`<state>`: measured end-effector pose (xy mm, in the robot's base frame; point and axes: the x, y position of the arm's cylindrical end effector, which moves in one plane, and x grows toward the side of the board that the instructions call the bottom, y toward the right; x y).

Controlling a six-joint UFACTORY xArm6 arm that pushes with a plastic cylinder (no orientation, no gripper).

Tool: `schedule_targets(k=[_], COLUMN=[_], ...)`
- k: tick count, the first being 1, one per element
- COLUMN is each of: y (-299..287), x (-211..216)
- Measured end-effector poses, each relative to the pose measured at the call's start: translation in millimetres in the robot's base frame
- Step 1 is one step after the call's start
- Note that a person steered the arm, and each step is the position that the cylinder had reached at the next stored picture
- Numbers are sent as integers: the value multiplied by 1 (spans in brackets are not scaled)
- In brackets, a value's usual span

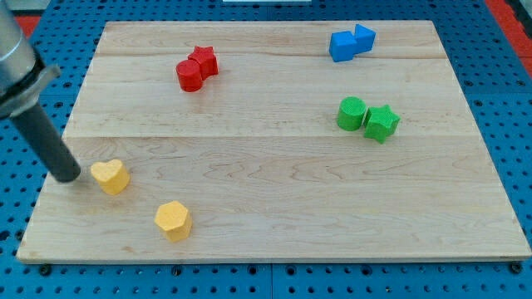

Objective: Slide the yellow heart to the center

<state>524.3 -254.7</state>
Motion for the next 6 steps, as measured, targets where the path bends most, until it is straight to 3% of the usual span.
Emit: schedule_targets(k=[1,2,3,4,5,6], y=[19,91,166,135,216,253], x=[4,-37,-51,-16,-13,-94])
